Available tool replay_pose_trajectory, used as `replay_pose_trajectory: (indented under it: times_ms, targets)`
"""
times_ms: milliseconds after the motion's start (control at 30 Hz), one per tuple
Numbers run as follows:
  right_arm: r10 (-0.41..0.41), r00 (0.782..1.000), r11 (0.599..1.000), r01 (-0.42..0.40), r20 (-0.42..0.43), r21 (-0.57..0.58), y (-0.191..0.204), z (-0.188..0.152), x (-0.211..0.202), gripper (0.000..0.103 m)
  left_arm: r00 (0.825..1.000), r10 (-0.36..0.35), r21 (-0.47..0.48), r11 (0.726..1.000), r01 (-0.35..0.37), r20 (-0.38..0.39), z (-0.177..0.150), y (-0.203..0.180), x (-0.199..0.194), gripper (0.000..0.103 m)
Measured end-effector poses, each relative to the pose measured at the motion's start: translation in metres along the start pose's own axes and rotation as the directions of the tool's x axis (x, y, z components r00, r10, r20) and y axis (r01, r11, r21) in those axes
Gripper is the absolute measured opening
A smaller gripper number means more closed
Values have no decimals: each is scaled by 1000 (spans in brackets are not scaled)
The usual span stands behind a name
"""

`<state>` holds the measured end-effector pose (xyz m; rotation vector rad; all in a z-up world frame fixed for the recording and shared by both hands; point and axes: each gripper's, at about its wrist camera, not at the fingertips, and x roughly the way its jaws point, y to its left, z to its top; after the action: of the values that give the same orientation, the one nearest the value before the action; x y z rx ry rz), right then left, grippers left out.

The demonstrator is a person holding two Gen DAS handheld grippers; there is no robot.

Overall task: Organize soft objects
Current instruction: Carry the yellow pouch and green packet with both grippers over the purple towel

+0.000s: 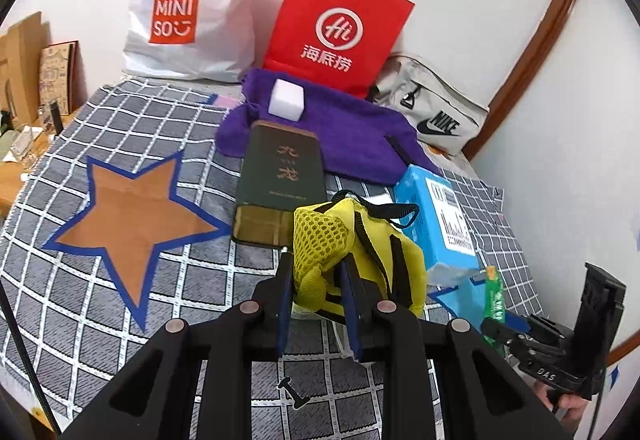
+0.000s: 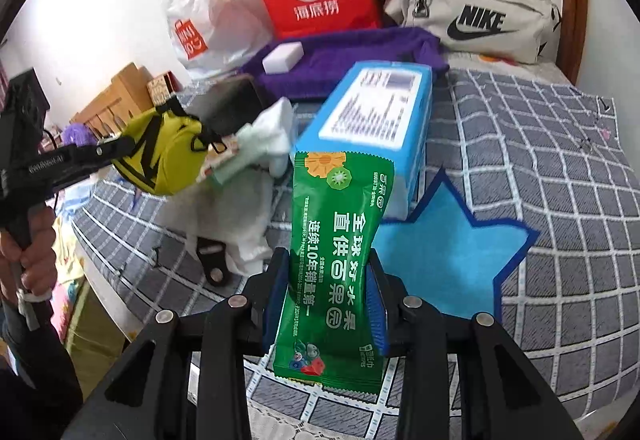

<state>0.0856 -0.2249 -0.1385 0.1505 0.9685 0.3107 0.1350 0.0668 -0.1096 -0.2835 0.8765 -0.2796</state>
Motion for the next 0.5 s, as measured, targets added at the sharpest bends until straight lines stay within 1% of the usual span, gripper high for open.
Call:
replay_pose_trajectory:
  times_ms: [167,400,500]
  targets:
    - [-7,1000,1000,8,29,-10,2,19,-10,37,1000,-1,-7,1000,1,22,12,-3,-10,21]
    - [-15,997,1000,16,73,-17,5,51,-18,37,999,1,-10,1000,-1,43,39,-9,-15,21]
    - [-6,996,1000,8,87,-18,4,65,-20,37,998,15,-11,1000,-14,56,49,-11,-16,21]
